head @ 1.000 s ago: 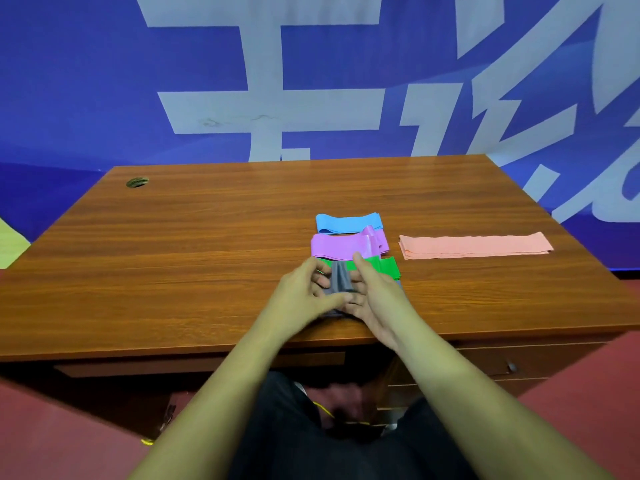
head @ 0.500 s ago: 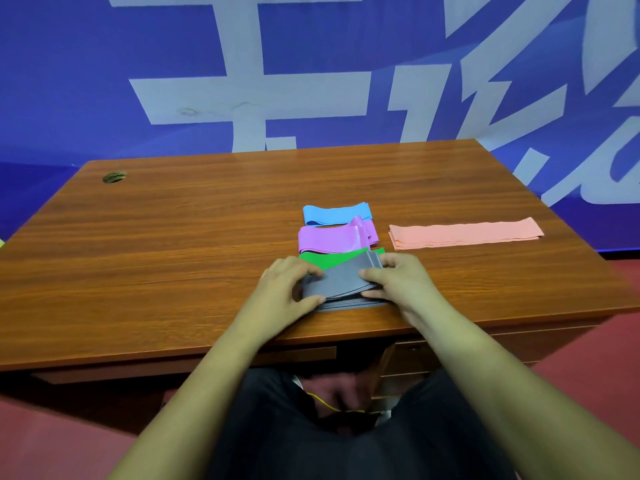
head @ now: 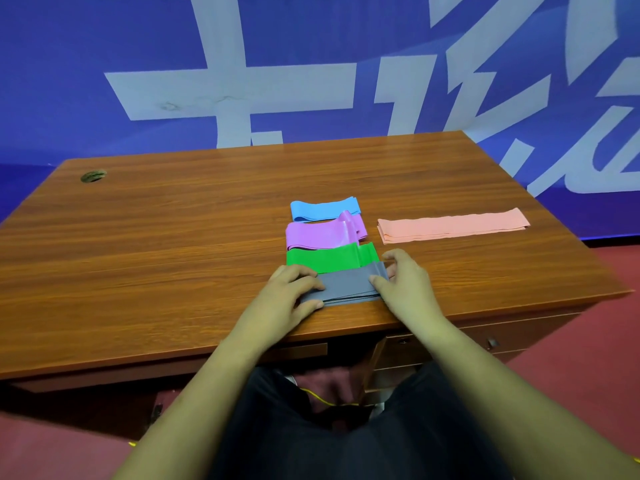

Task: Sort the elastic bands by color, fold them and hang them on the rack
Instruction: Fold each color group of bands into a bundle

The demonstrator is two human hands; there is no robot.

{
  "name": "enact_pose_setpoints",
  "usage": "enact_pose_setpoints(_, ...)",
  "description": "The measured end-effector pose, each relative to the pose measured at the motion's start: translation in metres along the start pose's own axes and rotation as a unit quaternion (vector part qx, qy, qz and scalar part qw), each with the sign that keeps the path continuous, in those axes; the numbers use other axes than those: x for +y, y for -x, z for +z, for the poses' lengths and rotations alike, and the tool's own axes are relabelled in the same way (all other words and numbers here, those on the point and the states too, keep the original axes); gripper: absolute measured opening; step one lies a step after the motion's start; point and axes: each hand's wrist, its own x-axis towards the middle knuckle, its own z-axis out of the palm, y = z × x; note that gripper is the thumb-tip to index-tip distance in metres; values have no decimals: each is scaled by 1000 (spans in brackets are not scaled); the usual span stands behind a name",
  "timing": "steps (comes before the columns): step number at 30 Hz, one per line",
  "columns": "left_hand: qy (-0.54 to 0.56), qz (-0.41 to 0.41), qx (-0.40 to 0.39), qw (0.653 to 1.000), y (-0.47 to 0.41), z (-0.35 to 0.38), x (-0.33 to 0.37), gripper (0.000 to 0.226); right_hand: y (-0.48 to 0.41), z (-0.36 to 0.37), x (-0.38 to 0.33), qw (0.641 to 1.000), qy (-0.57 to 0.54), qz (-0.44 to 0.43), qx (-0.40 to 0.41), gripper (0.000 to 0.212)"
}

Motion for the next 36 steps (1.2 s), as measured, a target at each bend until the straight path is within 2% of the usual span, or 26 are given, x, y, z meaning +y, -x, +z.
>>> enact_pose_setpoints(3,0,-7,3,1000,0,2,0,27,5,4,6,996,59,-59,37,36)
enact_pose_setpoints(5,3,-11,-2,1000,-1,0,-1,28,7,4,10,994,55,-81,49,37)
enact_pose_setpoints(9,3,-18,-16,1000,-4,-3,1,44,12,7,18,985,98,-132,57,14)
enact_pose_setpoints(11,1,-20,-7,1000,-4,-1,1,43,14,8,22,984,101,-137,58,13)
enact_pose_setpoints(16,-45,-25,-9,999,-9,-1,4,22,13,9,22,985,100,-132,51,12)
enact_pose_setpoints(24,-46,-11,0,999,-51,-10,21,32,-5,-13,21,987,49,-147,35,18)
enact_pose_setpoints(27,-11,-34,6,999,-75,-11,32,16,-15,-27,26,989,35,-145,26,23)
enact_pose_setpoints(30,12,-65,3,998,-106,-6,49,3,-36,-46,39,987,67,-143,39,28)
enact_pose_setpoints(36,-13,-86,-10,996,-172,20,70,11,-77,-77,70,982,137,-133,7,36)
